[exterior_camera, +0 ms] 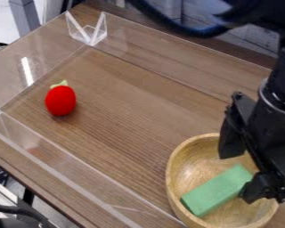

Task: Put the green stick in the brown bowl

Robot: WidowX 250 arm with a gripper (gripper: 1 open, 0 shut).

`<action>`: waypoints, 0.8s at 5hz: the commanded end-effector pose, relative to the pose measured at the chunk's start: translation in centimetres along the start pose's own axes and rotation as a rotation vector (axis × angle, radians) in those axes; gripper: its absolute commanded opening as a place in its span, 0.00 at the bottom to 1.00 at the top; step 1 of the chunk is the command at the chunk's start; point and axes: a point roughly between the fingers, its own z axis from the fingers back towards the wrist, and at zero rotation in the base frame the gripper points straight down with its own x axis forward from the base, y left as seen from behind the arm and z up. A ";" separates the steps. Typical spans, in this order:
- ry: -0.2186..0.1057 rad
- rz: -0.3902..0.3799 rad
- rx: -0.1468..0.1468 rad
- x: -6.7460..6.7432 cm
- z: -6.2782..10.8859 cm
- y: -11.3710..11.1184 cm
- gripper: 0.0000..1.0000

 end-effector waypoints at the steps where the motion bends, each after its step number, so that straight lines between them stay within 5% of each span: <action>1: -0.054 -0.025 0.004 0.2 1.9 0.8 1.00; 4: -0.028 0.042 -0.011 2.7 0.9 1.9 1.00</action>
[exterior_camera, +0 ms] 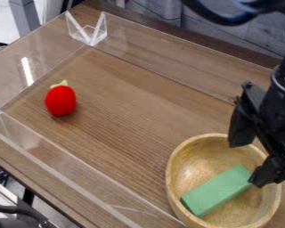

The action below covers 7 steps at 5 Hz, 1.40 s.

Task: Put the green stick in the brown bowl

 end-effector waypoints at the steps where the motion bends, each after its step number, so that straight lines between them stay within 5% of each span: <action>1: -0.042 -0.058 0.003 0.7 -0.3 -0.5 1.00; 3: -0.113 0.114 0.047 -0.4 4.5 3.0 1.00; 4: -0.152 0.264 0.069 -2.8 6.6 7.2 0.00; 5: -0.175 0.381 0.073 -5.3 7.5 10.7 1.00; 6: -0.182 0.414 0.051 -3.3 7.1 8.7 0.00; 7: -0.182 0.432 0.033 -1.5 6.6 7.2 0.00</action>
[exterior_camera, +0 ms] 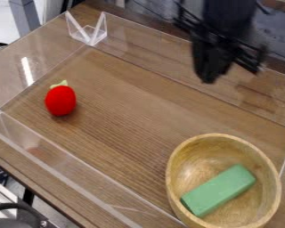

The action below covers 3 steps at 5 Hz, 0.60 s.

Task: Put the green stick in the brown bowl

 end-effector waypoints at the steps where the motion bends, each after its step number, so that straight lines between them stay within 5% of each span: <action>1: -0.039 0.050 -0.007 1.3 -0.5 -1.0 0.00; 3: -0.005 0.107 -0.020 0.8 -3.7 -2.8 0.00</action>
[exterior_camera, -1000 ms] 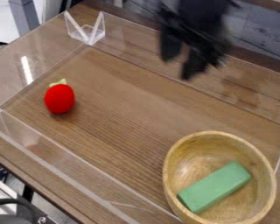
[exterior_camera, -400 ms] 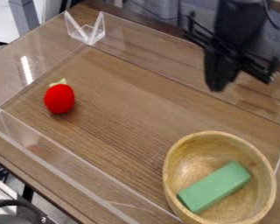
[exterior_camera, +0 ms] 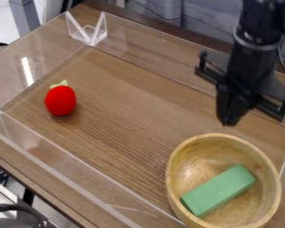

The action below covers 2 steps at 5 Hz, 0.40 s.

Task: Put the green stick in the brown bowl

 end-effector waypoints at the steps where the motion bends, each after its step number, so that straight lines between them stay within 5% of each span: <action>1: -0.018 0.005 -0.011 0.7 -0.1 -1.0 0.00; 2: -0.012 0.020 -0.016 0.9 -0.2 -1.4 1.00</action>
